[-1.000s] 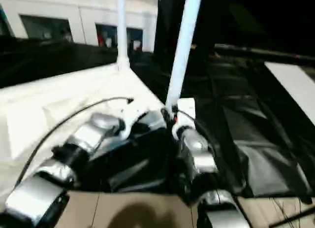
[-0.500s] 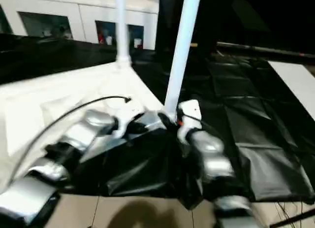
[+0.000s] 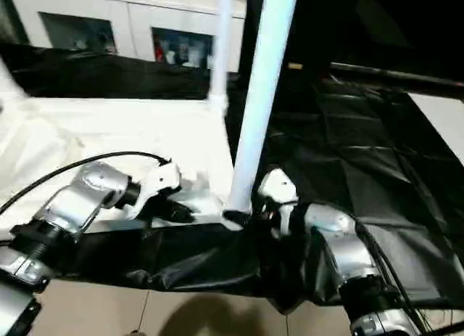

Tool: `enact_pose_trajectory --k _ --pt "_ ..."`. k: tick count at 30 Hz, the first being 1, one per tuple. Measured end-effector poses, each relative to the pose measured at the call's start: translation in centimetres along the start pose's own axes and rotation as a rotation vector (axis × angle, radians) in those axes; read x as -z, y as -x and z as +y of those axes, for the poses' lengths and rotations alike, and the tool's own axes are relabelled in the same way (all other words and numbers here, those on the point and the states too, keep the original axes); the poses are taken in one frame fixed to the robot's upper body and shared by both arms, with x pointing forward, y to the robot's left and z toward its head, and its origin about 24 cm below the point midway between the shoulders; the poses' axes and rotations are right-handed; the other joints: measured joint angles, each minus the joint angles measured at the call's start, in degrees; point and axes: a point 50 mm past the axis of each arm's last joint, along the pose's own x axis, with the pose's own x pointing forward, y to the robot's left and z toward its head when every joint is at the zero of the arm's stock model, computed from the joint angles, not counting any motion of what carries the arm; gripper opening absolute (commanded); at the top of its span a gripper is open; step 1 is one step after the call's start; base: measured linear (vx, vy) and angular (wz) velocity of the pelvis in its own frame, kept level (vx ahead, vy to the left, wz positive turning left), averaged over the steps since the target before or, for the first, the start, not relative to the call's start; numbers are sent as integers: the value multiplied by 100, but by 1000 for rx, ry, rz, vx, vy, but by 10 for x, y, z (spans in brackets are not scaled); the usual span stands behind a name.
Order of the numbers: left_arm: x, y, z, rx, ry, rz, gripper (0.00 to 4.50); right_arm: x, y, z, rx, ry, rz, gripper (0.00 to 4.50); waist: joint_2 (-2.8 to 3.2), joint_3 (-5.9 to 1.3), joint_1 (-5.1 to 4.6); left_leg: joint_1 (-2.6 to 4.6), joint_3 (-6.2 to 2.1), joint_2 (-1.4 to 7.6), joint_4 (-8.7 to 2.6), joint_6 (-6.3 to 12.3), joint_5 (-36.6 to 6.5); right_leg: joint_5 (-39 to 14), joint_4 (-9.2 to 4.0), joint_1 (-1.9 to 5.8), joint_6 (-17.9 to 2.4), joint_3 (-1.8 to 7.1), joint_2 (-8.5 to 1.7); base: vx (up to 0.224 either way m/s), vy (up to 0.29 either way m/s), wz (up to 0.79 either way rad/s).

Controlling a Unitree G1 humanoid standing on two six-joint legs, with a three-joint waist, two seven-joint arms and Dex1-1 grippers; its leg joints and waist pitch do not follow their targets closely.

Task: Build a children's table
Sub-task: Rotate leg to tighten

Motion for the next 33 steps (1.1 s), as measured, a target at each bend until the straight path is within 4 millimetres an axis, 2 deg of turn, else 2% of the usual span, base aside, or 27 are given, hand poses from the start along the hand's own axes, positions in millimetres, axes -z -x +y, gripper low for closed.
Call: enact_pose_trajectory --k 2,3,4,7,8,9,12,18,24,30,33 --pt "0 0 0 1 -4 3 0 0 0 0 -6 0 0 335 0 0 -4 -1 -1 0 0 0 0 0 1 0 0 0 0 0 0 0" --pt "-1 0 0 1 -5 5 0 0 0 0 -7 0 0 309 0 0 -4 -1 -1 0 -1 0 0 0 1 0 0 0 0 0 0 0" --pt "-1 0 -1 3 -6 5 0 0 0 0 -7 -1 0 301 0 0 -4 -1 -1 1 -2 0 0 0 1 0 0 0 1 0 0 0" --pt "0 0 -3 12 -4 6 0 0 1 0 -7 -3 -1 298 -1 0 -3 -2 0 1 -1 0 0 -4 1 0 -2 0 1 0 0 0" --pt "0 0 -3 12 -3 6 0 0 1 0 -8 -6 -3 265 -1 -1 -4 -2 0 1 0 0 0 -4 1 0 -2 0 1 0 0 0" --pt "0 0 -3 12 0 7 0 0 1 0 -9 -10 -6 259 -1 0 -4 -2 0 1 0 0 0 -4 1 1 -2 0 1 0 0 0" --pt "1 0 -3 13 3 7 0 -2 1 -1 -16 -14 -18 256 -5 -3 -6 -2 1 2 0 0 0 -4 3 3 -2 0 1 0 0 0" --pt "2 1 -3 12 7 9 0 -2 2 -1 -21 -28 -26 215 -6 -4 -7 -2 0 3 1 0 0 -5 6 7 -2 1 1 0 0 0" --pt "1 -1 -4 10 18 6 0 0 1 2 -14 -50 -40 205 -9 -6 -4 -1 1 3 1 0 1 -5 7 9 -2 1 1 0 0 0" --pt "-1 -11 3 -63 62 -17 0 9 -5 1 130 -123 -80 201 -8 -11 -1 13 1 0 10 -1 1 7 10 33 -4 9 -2 0 0 0" --pt "-5 -19 8 -127 93 -26 0 12 -12 -3 259 -165 -90 200 -10 -13 -13 24 -5 -1 11 -1 1 3 6 35 24 13 -5 -34 -2 -1"
